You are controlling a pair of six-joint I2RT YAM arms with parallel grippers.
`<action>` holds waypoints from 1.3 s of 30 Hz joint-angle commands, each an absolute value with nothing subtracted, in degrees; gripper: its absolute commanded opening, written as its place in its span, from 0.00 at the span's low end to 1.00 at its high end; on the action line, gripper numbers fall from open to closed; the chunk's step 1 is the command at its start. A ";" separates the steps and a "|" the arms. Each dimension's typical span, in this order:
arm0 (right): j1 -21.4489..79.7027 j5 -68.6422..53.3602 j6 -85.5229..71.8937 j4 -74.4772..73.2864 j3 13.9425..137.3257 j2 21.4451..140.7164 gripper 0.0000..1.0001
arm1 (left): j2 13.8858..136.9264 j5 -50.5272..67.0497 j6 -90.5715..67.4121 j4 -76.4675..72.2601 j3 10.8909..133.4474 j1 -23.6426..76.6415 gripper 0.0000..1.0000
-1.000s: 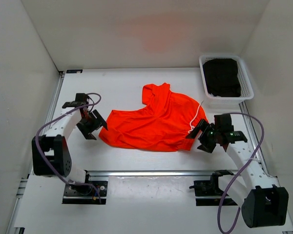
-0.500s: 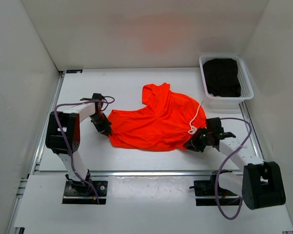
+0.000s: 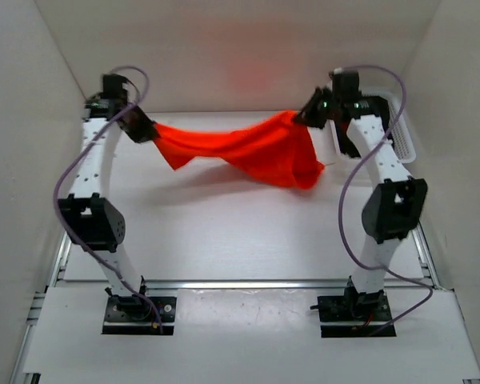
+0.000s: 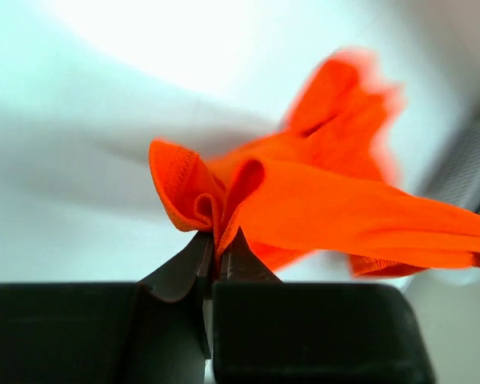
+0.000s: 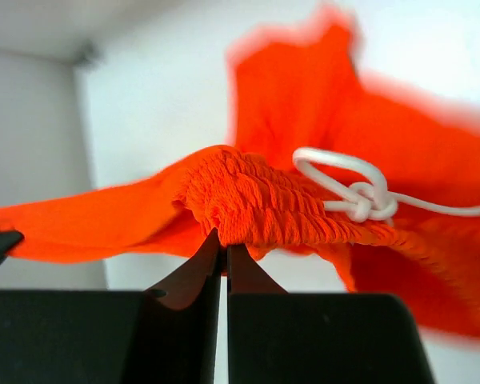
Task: Fold and stack the shorts
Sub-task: Flatten the shorts out
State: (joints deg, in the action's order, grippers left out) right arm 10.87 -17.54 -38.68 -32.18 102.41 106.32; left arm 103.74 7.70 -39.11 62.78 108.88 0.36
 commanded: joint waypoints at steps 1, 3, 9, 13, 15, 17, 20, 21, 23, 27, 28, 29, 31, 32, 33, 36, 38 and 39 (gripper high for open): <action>10.28 -24.59 -32.43 -43.13 134.17 114.94 0.00 | 100.38 10.18 -40.86 67.59 119.78 -7.19 0.10; 10.28 -28.89 -33.57 -43.15 140.69 118.21 0.00 | 97.22 13.09 -42.01 66.01 120.32 -10.61 0.10; 11.34 -29.97 -30.59 -40.44 126.80 109.88 0.00 | 87.74 12.14 -41.23 63.63 108.04 -12.74 0.10; 11.34 -29.97 -27.43 -39.29 117.62 104.77 0.00 | 84.20 13.71 -40.52 58.90 94.94 -13.97 0.10; 11.34 -31.28 -26.37 -39.29 115.32 103.28 0.00 | 84.20 14.32 -39.81 58.89 91.68 -13.97 0.10; 11.34 -33.21 -24.00 -41.12 112.61 102.75 0.00 | 84.20 14.33 -39.29 58.89 90.89 -13.97 0.10; 11.34 -37.26 -19.97 -43.85 109.17 102.05 0.00 | 84.20 12.05 -38.68 58.89 90.35 -13.97 0.10; 11.34 -37.87 -19.08 -45.25 105.68 101.43 0.00 | 84.20 12.04 -38.67 59.41 89.74 -13.97 0.10; 11.34 -42.69 -17.85 -46.40 101.62 101.43 0.00 | 84.20 11.51 -38.67 59.41 88.07 -13.97 0.10; 12.13 -43.18 -17.84 -45.09 92.64 102.30 0.00 | 84.20 12.04 -38.67 57.57 84.03 -13.97 0.10; 12.83 -43.15 -17.32 -45.09 92.11 103.78 0.00 | 84.81 12.04 -38.67 57.57 84.02 -13.97 0.10; 12.83 -43.15 -17.31 -45.09 92.11 104.76 0.01 | 85.34 12.04 -38.67 57.57 83.41 -13.97 0.10; 12.83 -41.93 -17.84 -44.56 94.82 109.04 0.22 | 85.86 12.04 -38.14 57.04 83.41 -13.97 0.10; 12.83 -41.31 -19.67 -44.56 96.75 110.73 0.48 | 86.39 12.04 -38.14 57.04 83.41 -13.97 0.10; 12.83 -40.61 -20.64 -44.56 101.47 112.57 0.53 | 86.40 12.04 -38.14 57.04 83.93 -13.97 0.10; 12.30 -40.61 -24.50 -44.56 107.21 117.24 0.62 | 87.62 12.57 -38.14 57.04 85.25 -13.97 0.10; 12.83 -36.32 -25.04 -44.56 108.28 116.29 0.64 | 87.63 12.57 -37.62 57.56 85.25 -13.97 0.10; 13.35 -34.21 -25.05 -44.04 107.15 113.50 0.64 | 87.63 12.57 -37.62 57.57 85.25 -13.97 0.10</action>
State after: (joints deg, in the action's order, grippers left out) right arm 12.82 -38.20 -22.81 -44.64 104.57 118.13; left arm 87.99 12.69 -38.57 58.41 83.29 -13.47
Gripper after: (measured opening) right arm 0.636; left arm 0.141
